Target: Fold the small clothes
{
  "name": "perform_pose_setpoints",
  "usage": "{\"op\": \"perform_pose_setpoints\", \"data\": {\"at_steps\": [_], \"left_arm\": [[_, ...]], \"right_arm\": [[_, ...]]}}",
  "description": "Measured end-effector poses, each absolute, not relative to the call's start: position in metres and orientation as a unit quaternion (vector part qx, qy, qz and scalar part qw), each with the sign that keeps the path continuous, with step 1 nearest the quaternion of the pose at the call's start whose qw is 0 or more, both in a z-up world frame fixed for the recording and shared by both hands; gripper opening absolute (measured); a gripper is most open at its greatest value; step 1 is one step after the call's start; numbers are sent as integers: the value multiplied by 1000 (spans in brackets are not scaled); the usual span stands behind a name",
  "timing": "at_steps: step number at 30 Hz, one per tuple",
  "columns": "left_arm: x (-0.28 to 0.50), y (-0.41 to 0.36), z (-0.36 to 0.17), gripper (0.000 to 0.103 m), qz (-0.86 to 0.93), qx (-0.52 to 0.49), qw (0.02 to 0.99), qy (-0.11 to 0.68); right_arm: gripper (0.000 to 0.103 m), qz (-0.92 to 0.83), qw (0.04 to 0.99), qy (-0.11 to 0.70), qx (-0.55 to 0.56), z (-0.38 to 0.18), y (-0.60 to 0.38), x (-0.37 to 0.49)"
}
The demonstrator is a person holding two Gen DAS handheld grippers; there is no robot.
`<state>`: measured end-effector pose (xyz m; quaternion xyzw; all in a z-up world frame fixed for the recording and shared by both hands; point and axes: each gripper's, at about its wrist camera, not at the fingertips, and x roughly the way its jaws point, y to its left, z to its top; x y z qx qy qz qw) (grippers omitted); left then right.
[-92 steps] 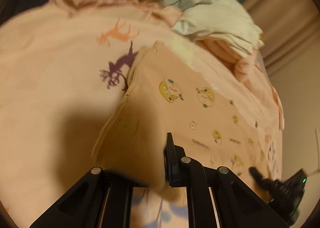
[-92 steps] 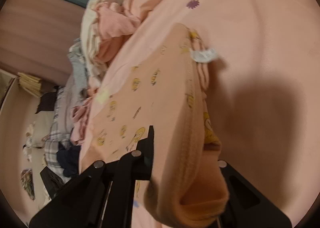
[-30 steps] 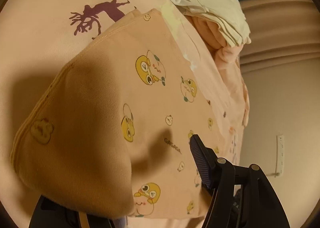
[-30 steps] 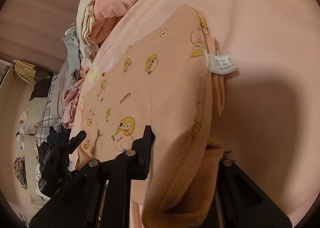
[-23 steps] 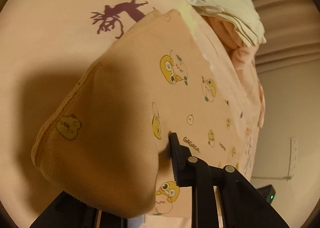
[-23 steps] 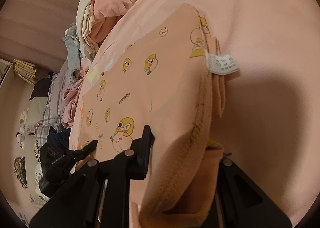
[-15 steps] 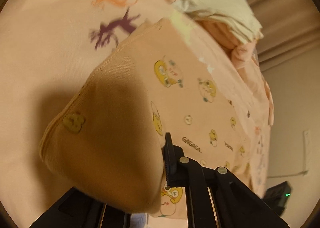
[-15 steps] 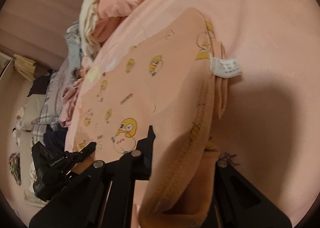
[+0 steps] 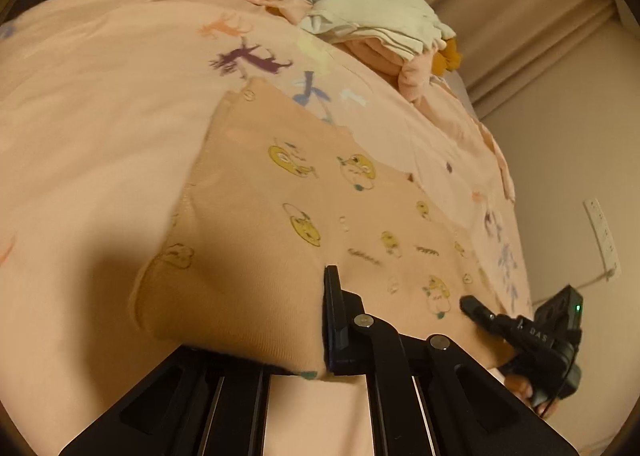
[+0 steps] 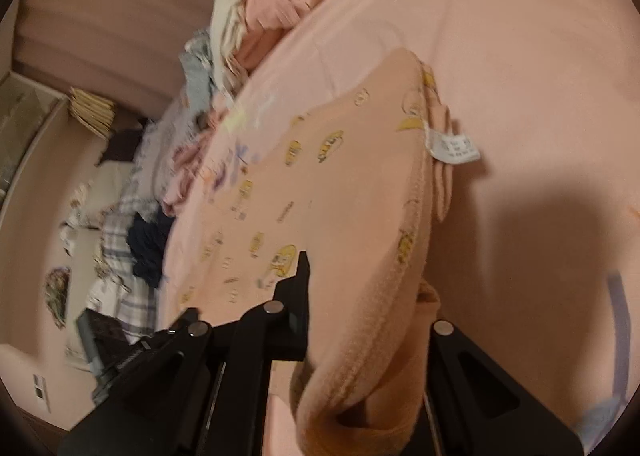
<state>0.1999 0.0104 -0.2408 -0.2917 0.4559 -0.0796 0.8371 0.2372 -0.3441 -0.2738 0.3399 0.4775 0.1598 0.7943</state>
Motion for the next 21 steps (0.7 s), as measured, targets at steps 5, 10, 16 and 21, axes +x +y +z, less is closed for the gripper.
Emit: {"op": "perform_pose_setpoints", "data": {"at_steps": [5, 10, 16, 21], "left_arm": [[190, 10, -263, 4, -66, -301, 825, 474], [165, 8, -258, 4, -64, -272, 844, 457], [151, 27, -262, 4, -50, -314, 829, 460], [134, 39, -263, 4, -15, -309, 830, 465]], "right_arm": [[8, 124, 799, 491, 325, -289, -342, 220], [9, 80, 827, 479, 284, -280, -341, 207], [14, 37, 845, 478, 235, -271, -340, 199], [19, 22, 840, 484, 243, -271, -359, 181]]}}
